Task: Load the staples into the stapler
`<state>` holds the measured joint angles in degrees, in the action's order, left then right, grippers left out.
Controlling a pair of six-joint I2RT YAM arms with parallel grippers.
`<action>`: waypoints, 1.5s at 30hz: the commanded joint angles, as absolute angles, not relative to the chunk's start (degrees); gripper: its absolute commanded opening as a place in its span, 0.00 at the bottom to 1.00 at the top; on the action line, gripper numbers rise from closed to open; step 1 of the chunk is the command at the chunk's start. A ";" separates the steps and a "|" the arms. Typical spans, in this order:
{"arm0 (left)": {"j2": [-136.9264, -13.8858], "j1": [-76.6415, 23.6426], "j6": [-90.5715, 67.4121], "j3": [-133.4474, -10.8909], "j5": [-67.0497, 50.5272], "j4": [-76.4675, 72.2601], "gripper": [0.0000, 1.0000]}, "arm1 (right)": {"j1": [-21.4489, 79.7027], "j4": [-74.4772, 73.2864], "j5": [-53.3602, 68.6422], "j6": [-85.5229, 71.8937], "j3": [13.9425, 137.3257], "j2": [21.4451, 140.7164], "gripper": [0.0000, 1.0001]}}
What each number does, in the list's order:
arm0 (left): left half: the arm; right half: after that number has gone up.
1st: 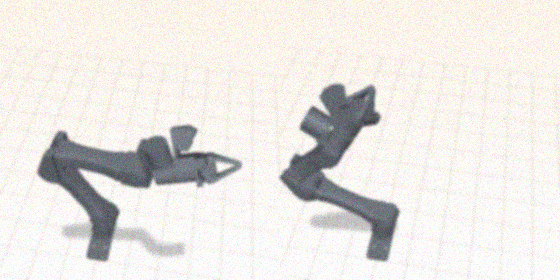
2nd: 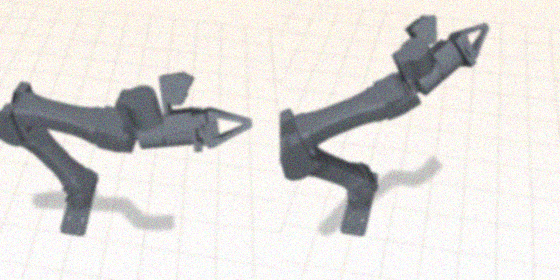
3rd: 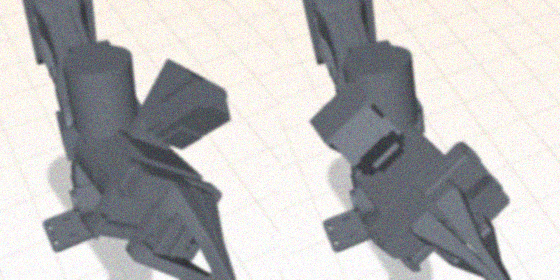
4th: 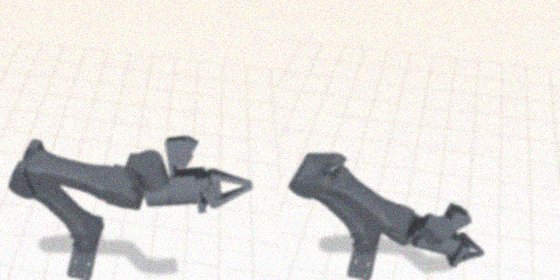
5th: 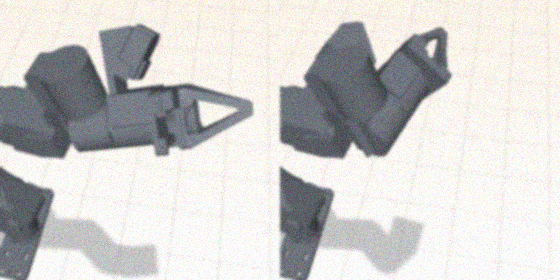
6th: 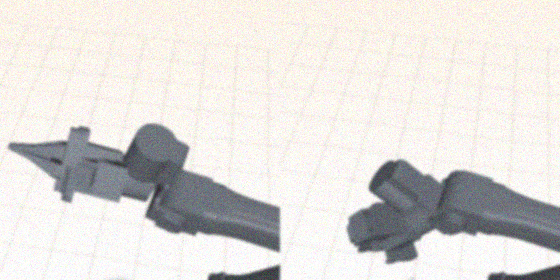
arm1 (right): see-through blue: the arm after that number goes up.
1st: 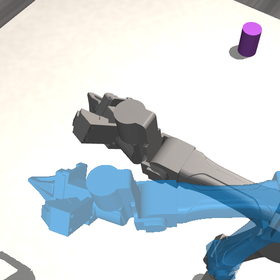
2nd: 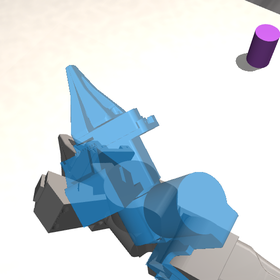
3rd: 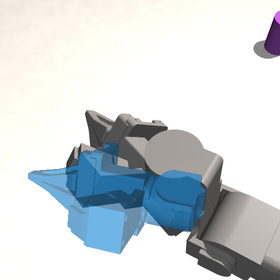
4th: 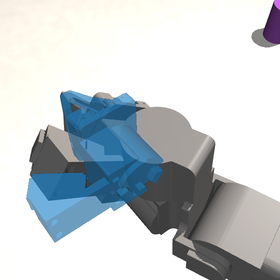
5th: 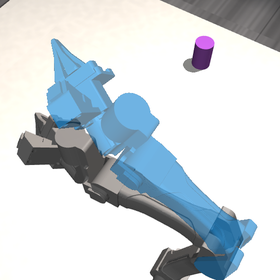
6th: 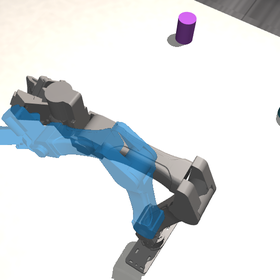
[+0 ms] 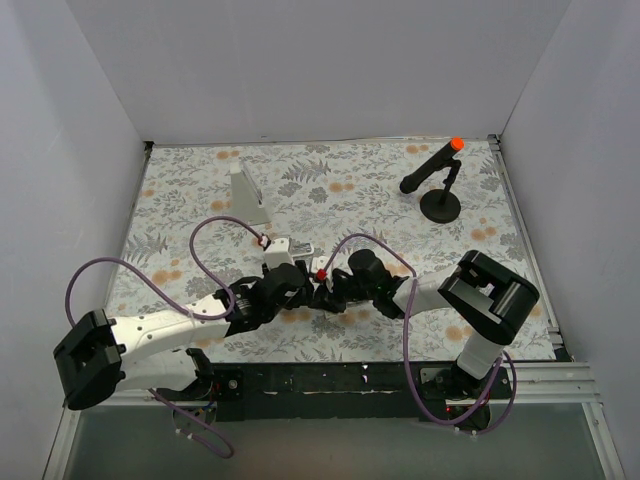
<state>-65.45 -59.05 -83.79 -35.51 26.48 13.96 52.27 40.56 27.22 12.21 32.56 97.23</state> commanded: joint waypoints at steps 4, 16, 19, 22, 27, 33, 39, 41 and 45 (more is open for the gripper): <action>-60.65 -61.26 -90.00 -33.84 20.90 9.14 0.54 | 52.91 42.80 27.77 12.13 35.68 98.61 0.08; -48.61 -50.82 -81.49 -33.66 23.83 14.85 0.68 | 52.91 33.15 24.61 12.13 35.06 92.30 0.47; -44.13 -42.38 -76.39 -33.83 20.57 14.50 0.71 | 52.91 25.33 22.42 12.04 35.85 86.94 0.50; -40.70 -37.54 -69.89 -34.71 22.05 15.12 0.74 | 53.00 16.64 19.78 11.95 37.87 82.36 0.50; -35.35 -36.47 -59.96 -33.75 28.03 13.72 0.85 | 53.96 5.29 18.99 13.18 47.18 82.35 0.51; -30.24 -36.47 -52.91 -32.70 33.13 14.06 0.89 | 56.51 -10.00 14.33 15.91 59.56 88.94 0.51; -25.14 -36.39 -51.68 -29.88 33.31 12.39 0.98 | 59.84 -24.93 9.76 16.35 70.30 95.27 0.55; -24.61 -36.39 -51.42 -30.23 33.83 12.65 0.98 | 60.64 -27.59 8.10 16.26 74.26 97.63 0.56; -23.73 -36.39 -51.33 -30.15 32.70 13.18 0.98 | 62.14 -32.60 4.75 15.47 79.88 102.03 0.56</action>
